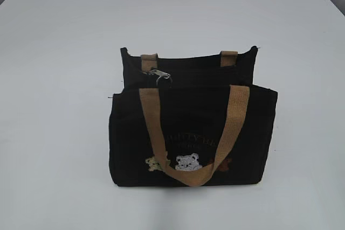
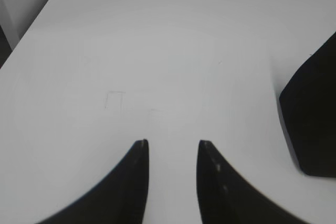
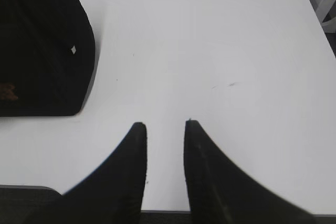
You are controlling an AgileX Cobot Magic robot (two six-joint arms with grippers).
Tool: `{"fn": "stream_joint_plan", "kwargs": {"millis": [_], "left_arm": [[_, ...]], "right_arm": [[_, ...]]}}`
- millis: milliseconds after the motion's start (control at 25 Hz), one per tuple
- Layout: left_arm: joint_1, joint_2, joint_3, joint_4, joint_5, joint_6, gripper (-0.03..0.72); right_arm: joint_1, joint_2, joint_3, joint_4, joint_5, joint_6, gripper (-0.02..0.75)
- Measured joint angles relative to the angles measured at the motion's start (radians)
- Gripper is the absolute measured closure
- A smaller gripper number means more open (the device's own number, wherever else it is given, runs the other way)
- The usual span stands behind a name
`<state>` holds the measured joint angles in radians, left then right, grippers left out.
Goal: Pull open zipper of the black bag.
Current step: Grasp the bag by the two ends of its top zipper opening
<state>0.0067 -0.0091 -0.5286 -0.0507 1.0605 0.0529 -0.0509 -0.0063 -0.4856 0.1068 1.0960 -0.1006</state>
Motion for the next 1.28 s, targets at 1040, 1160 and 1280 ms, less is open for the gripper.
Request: {"fn": "stream_joint_plan", "kwargs": {"millis": [1040, 1160, 1280], "left_arm": [[0.000, 0.000, 0.000, 0.000, 0.000, 0.000, 0.452], [-0.003, 0.000, 0.000, -0.004, 0.000, 0.000, 0.452], [-0.036, 0.030, 0.000, -0.026, -0.001, 0.000, 0.452]], "right_arm": [[0.000, 0.000, 0.000, 0.000, 0.000, 0.000, 0.536], [0.000, 0.000, 0.000, 0.000, 0.000, 0.000, 0.536], [0.000, 0.000, 0.000, 0.000, 0.000, 0.000, 0.536]]}}
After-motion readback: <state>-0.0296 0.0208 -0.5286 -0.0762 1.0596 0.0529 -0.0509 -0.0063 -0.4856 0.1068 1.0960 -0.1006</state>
